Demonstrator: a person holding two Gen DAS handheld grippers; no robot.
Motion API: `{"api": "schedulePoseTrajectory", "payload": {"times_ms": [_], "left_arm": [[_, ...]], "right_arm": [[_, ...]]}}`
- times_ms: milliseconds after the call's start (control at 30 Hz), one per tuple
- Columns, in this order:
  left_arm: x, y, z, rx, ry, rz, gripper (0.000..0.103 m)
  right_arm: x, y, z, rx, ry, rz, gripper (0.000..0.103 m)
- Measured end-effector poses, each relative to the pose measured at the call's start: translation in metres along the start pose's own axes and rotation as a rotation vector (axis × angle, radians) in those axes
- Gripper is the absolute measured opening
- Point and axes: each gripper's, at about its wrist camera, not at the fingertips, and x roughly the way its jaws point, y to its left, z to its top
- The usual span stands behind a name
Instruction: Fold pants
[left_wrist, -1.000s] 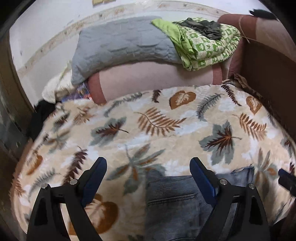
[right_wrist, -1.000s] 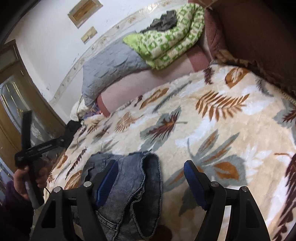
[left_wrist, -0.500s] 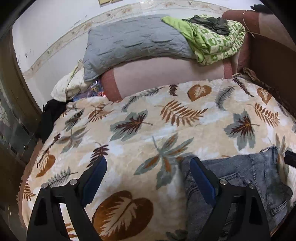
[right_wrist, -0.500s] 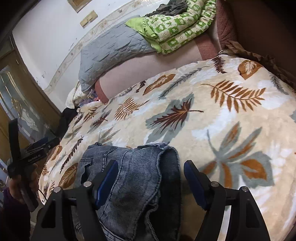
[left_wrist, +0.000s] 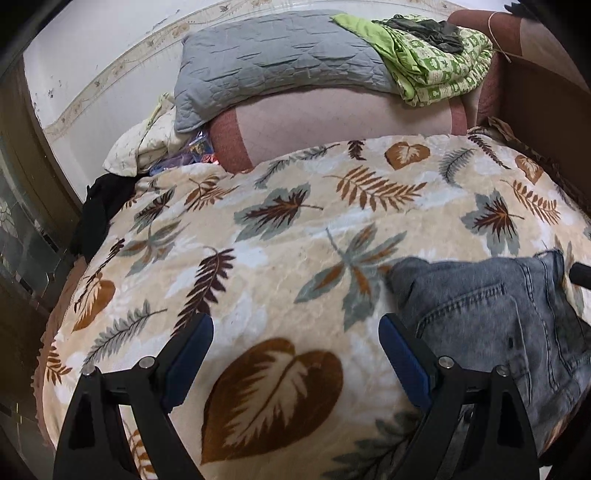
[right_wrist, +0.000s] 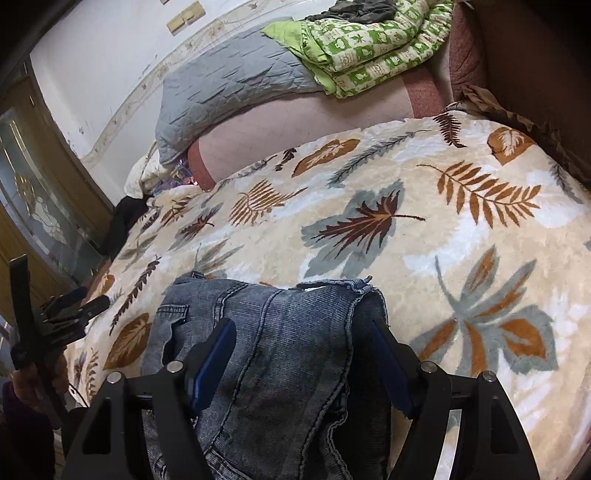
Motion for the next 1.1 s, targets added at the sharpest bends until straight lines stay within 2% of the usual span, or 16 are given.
{"api": "schedulePoseTrajectory", "payload": {"times_ms": [333,567,1100], "left_arm": [[-0.029,0.009,-0.019,-0.016,0.003,-0.026,0.091],[-0.050,0.005,-0.041,-0.032,0.040,-0.081,0.091],[-0.107,0.006,-0.075,-0.028,0.003,-0.121,0.091]], "right_arm": [[-0.012,-0.001,-0.004,0.000,0.011,-0.040,0.076],[-0.018,-0.012,-0.006,0.035,0.014,-0.081,0.076],[-0.033,0.005,-0.015,0.024,-0.022,-0.113,0.076]]}}
